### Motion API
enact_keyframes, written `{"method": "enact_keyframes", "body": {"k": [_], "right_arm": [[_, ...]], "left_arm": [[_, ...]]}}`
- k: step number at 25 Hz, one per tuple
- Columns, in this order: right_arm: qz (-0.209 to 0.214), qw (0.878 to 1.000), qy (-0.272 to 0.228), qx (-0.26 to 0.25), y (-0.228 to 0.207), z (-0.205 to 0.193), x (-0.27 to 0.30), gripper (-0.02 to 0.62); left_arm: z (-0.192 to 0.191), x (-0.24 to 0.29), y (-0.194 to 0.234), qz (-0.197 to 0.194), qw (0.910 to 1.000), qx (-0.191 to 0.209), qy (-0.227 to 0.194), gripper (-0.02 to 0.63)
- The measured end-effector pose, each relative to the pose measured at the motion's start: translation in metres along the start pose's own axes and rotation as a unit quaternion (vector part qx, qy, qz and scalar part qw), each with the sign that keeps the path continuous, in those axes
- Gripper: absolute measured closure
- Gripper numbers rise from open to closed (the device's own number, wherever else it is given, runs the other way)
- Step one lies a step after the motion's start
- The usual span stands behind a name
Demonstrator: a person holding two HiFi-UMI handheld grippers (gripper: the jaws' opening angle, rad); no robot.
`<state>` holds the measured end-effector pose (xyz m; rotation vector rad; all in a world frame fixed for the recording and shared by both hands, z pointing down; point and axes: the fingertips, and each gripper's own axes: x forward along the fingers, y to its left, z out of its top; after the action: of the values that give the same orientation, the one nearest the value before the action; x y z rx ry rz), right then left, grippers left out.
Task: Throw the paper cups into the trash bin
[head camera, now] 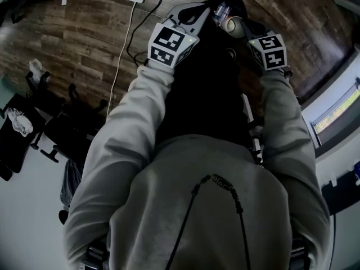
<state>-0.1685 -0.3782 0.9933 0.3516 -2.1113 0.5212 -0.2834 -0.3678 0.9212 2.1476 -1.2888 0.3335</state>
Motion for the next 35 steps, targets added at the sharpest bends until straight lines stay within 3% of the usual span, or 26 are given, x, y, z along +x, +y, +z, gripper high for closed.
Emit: {"method": "enact_keyframes", "body": {"k": [2, 5, 8, 11, 20, 28, 32, 33, 35], "right_arm": [[0.002, 1.000, 0.006, -0.005, -0.001, -0.003, 0.009, 0.563], [0.007, 1.000, 0.024, 0.010, 0.001, -0.013, 0.013, 0.469], [-0.005, 1.000, 0.027, 0.003, -0.003, -0.004, -0.008, 0.466], [-0.010, 1.000, 0.016, 0.011, 0.006, 0.014, -0.047, 0.467], [-0.011, 1.000, -0.007, 0.029, 0.052, 0.073, -0.184, 0.466], [-0.036, 0.998, -0.046, 0.030, 0.087, 0.133, -0.301, 0.466], [-0.064, 0.995, -0.068, 0.024, 0.095, 0.158, -0.346, 0.468], [-0.075, 0.994, -0.075, 0.023, 0.094, 0.162, -0.356, 0.481], [-0.089, 0.991, -0.096, 0.033, 0.096, 0.169, -0.375, 0.574]], "left_arm": [[0.001, -0.001, 0.004, 0.004, 0.9998, -0.018, -0.011, 0.603], [0.000, -0.004, 0.006, 0.010, 0.9994, -0.030, -0.011, 0.603], [-0.004, -0.013, 0.006, 0.024, 0.9994, -0.020, 0.015, 0.603], [0.010, -0.040, -0.003, 0.034, 0.9981, -0.050, 0.013, 0.603], [0.103, -0.109, -0.086, -0.001, 0.9994, -0.030, 0.016, 0.603], [0.183, -0.186, -0.125, 0.003, 0.9999, -0.008, 0.008, 0.603], [0.213, -0.216, -0.132, 0.014, 0.9997, -0.017, -0.009, 0.603], [0.220, -0.218, -0.133, 0.015, 0.9996, -0.019, -0.016, 0.603], [0.235, -0.221, -0.137, 0.011, 0.9994, -0.016, -0.029, 0.603]]}}
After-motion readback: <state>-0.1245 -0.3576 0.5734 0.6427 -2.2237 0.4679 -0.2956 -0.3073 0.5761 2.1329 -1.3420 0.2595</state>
